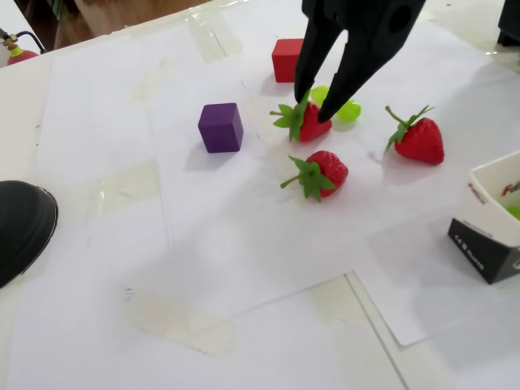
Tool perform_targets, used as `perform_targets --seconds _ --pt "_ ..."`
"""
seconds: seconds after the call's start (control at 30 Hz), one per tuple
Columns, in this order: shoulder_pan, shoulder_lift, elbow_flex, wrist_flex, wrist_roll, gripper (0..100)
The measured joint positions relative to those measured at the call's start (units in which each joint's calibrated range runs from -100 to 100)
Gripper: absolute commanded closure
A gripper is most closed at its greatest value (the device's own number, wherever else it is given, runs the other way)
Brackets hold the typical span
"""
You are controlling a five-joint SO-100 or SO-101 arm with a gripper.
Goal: Pick up the grapes and place them in the box.
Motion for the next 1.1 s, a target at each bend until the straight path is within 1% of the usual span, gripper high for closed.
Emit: perform_targets --seconds 0.27,0.77,1.1 --pt "-0.15 0.0 3.26 -1.11 1.03 87" --pt "1.65 -2.27 3.26 6.88 4.2 86" --pt "2.25 -2.27 6.61 6.09 4.69 84"
